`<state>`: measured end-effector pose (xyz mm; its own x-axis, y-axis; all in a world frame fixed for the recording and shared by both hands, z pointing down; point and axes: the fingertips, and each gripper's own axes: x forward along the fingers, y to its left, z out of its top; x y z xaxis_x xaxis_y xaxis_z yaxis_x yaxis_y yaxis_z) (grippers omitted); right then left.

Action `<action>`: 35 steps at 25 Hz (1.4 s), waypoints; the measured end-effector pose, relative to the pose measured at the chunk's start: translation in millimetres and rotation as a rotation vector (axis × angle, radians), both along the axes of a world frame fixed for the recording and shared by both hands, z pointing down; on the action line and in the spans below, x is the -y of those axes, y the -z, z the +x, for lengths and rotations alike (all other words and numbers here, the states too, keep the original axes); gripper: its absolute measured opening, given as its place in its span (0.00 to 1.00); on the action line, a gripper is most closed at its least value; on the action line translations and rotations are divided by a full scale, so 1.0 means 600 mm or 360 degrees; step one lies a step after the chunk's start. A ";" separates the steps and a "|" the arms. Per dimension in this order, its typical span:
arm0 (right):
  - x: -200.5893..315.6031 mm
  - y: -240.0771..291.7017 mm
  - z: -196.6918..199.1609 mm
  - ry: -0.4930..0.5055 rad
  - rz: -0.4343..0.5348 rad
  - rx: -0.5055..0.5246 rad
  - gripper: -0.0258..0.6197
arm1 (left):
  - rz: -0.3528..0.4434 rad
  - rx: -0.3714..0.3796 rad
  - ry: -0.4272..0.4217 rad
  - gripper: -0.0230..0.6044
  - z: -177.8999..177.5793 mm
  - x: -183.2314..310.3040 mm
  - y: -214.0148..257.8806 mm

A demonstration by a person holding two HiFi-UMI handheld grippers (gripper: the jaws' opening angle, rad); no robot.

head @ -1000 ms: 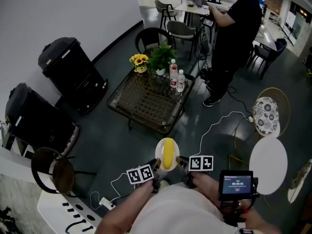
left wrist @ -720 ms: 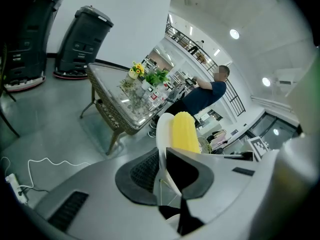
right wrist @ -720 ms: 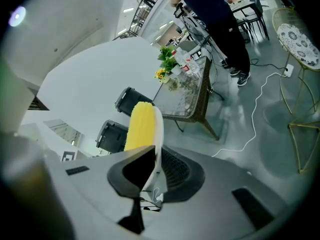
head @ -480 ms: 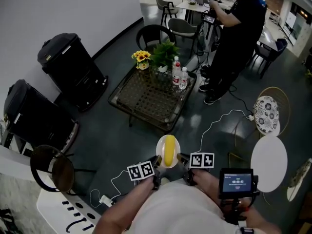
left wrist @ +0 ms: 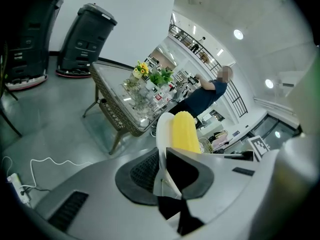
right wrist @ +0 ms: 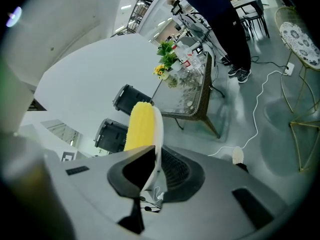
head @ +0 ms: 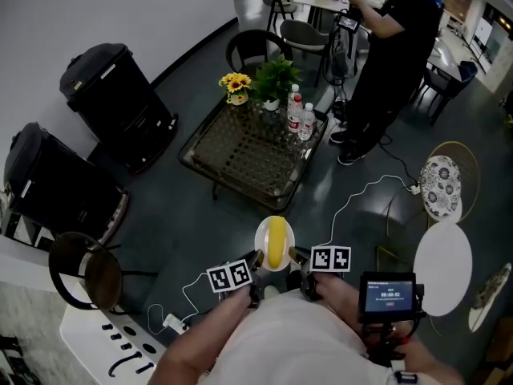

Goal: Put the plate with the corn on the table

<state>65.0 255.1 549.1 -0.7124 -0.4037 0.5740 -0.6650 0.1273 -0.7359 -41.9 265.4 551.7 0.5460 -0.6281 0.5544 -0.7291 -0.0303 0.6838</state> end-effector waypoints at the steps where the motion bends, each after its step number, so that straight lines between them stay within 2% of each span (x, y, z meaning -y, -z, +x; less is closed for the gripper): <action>1: 0.004 -0.001 -0.006 0.0012 -0.0004 0.0003 0.10 | -0.0004 0.0005 0.0010 0.12 -0.006 0.003 -0.001; 10: 0.064 -0.001 -0.031 0.0103 -0.0024 0.0018 0.10 | -0.0034 0.0000 0.0093 0.12 -0.029 0.054 -0.005; 27: 0.248 -0.017 -0.015 0.0183 -0.0047 0.0036 0.10 | -0.0046 0.0011 0.0165 0.12 -0.014 0.226 -0.018; 32: 0.286 -0.021 0.007 0.0198 -0.0062 0.0042 0.10 | -0.0035 -0.0043 0.0193 0.12 0.012 0.260 -0.024; 35: 0.315 -0.027 0.015 0.0214 -0.0068 0.0049 0.10 | -0.0046 -0.0033 0.0208 0.12 0.020 0.286 -0.029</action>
<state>73.7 66.4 565.0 -0.7759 -0.2790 0.5658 -0.6212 0.1818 -0.7623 -29.9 93.7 569.1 0.4721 -0.6786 0.5627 -0.7112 0.0840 0.6980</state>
